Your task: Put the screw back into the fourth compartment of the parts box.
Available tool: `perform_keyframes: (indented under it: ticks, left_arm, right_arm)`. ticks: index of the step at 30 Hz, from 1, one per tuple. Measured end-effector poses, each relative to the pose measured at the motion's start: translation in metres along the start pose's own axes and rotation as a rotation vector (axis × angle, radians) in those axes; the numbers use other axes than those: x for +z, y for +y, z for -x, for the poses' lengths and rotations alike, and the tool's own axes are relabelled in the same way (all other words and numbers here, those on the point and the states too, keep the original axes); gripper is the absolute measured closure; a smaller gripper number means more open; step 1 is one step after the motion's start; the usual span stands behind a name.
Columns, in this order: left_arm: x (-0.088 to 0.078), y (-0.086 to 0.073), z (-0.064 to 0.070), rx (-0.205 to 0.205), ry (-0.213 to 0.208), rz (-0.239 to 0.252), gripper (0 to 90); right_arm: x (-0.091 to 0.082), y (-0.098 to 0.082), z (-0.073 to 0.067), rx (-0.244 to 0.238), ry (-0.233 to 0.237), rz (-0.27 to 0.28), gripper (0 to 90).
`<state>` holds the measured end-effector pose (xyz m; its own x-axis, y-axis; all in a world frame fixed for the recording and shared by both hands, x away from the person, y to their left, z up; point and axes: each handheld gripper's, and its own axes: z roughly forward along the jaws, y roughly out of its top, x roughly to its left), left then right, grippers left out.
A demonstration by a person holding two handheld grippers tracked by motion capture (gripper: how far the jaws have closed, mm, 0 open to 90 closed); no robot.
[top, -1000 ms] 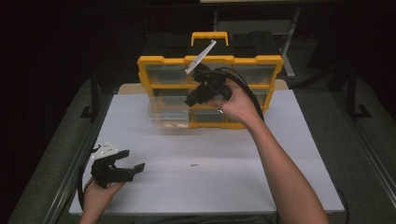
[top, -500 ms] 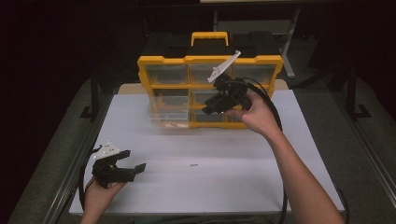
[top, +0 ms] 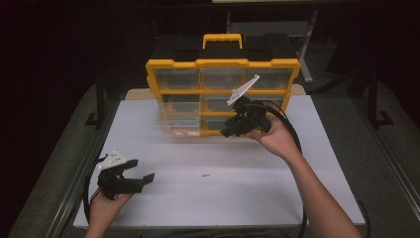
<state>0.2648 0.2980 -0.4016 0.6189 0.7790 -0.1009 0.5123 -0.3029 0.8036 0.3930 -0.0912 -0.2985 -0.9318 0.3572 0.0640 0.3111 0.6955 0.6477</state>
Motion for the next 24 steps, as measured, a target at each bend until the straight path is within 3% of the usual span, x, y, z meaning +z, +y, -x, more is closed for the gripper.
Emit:
perform_keyframes:
  ticks: [6, 12, 24]
  left_arm:
    - [0.001, 0.0, 0.0, -0.003, -0.002, -0.003, 15.6]
    - [0.001, 0.0, 0.0, -0.003, -0.001, -0.003, 15.6]
    - [0.0, 0.0, 0.0, -0.001, 0.0, -0.001, 15.6]
  right_arm:
    - [0.018, -0.013, -0.004, 0.0, 0.011, -0.02, 54.3]
    - [0.036, -0.025, -0.008, 0.031, 0.037, -0.041, 51.9]
    - [0.073, -0.04, -0.02, 0.009, 0.072, -0.069, 46.8]
